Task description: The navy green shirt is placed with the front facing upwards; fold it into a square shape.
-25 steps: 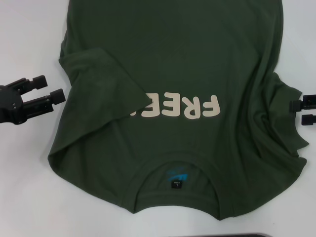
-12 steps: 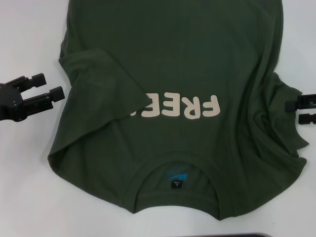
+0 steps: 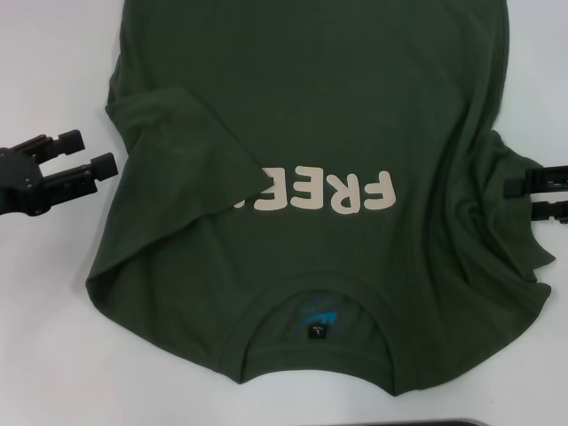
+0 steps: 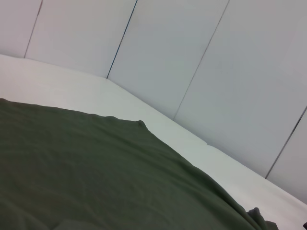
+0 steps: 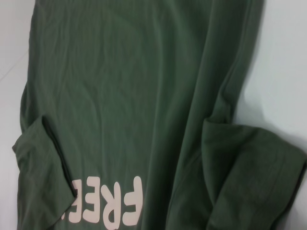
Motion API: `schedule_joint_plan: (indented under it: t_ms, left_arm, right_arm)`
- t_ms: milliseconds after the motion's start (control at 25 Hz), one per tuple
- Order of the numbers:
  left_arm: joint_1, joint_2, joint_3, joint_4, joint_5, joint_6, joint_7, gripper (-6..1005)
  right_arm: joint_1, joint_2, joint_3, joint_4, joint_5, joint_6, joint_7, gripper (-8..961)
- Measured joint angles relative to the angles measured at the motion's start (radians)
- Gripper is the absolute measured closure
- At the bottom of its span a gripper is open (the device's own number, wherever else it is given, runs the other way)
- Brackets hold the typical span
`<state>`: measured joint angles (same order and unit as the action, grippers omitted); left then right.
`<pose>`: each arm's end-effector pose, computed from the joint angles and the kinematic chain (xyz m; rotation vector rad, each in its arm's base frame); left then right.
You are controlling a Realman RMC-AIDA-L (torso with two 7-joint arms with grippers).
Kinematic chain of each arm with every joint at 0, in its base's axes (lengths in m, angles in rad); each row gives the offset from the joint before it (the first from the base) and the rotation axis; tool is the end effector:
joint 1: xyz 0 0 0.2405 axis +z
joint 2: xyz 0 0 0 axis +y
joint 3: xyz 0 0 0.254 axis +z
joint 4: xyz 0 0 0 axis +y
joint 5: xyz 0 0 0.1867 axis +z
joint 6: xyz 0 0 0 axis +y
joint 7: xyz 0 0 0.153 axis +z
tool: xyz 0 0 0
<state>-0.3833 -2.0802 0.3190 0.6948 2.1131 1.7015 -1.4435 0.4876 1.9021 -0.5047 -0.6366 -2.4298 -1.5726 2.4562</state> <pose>-0.3000 0.2697 0.0328 -2.4273 -0.9460 -0.8404 0.3405 0.2893 0.0556 -1.9785 2.1256 0.3412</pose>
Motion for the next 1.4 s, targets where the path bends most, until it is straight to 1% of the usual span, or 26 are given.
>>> schedule_joint_plan:
  t_ms: [360, 640, 960, 1400]
  left_arm:
    - [-0.001, -0.001, 0.0, 0.0, -0.001, -0.011, 0.002, 157]
    - [-0.006, -0.001, 0.0, 0.0, -0.001, -0.023, 0.002, 157]
    - [-0.006, -0.002, 0.0, 0.0, -0.001, -0.023, -0.001, 157]
    - [-0.002, -0.003, 0.0, 0.0, -0.001, -0.023, -0.001, 158]
  right_arm:
    - [0.001, 0.0, 0.0, 0.026, 0.001, 0.005, 0.007, 148]
    - [-0.004, -0.013, 0.004, 0.028, 0.002, -0.027, 0.027, 148]
    - [-0.004, -0.021, 0.001, 0.028, 0.002, -0.039, 0.032, 153]
    - [0.015, 0.004, 0.0, 0.038, 0.003, -0.003, 0.023, 186]
